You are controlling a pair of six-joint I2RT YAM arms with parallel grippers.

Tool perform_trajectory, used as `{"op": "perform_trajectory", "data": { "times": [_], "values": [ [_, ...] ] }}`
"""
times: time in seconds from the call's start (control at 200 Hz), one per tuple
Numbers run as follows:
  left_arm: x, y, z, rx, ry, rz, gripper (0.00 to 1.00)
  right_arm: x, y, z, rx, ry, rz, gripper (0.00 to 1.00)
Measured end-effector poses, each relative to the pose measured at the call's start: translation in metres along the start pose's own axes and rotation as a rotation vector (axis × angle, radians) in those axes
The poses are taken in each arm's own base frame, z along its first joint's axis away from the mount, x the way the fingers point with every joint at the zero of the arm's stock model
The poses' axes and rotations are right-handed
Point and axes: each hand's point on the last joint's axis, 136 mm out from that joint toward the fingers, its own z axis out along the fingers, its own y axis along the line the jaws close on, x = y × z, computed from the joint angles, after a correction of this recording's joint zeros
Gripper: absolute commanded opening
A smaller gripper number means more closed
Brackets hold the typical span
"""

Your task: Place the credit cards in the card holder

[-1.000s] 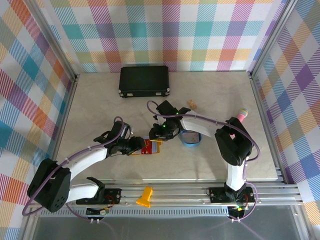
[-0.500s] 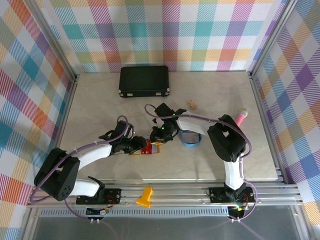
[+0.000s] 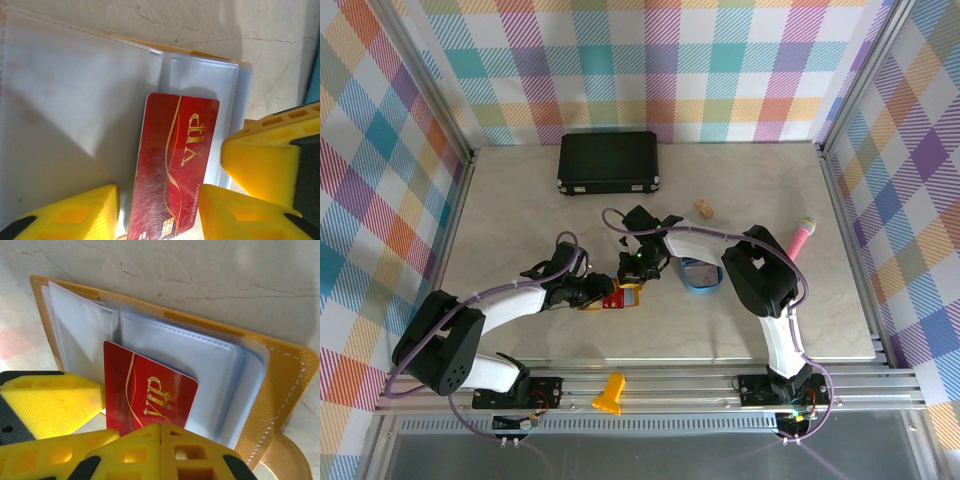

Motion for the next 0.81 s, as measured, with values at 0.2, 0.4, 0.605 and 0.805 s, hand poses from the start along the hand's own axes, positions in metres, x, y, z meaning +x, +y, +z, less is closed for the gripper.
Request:
{"op": "perform_trajectory", "data": {
  "times": [0.2, 0.4, 0.605, 0.805],
  "values": [
    [0.002, -0.001, 0.002, 0.014, 0.012, 0.001, 0.45, 0.002, -0.008, 0.009, 0.016, 0.018, 0.014, 0.00],
    [0.003, -0.004, 0.003, 0.031, 0.018, 0.005, 0.45, 0.002, -0.008, 0.011, 0.013, 0.026, 0.017, 0.00],
    [0.009, -0.005, 0.003, 0.054, 0.039, 0.006, 0.38, 0.003, -0.008, 0.012, 0.009, 0.028, 0.025, 0.00],
    [0.009, -0.008, 0.002, 0.068, 0.036, 0.010, 0.31, 0.003, -0.008, 0.012, 0.006, 0.031, 0.031, 0.00]
  ]
}}
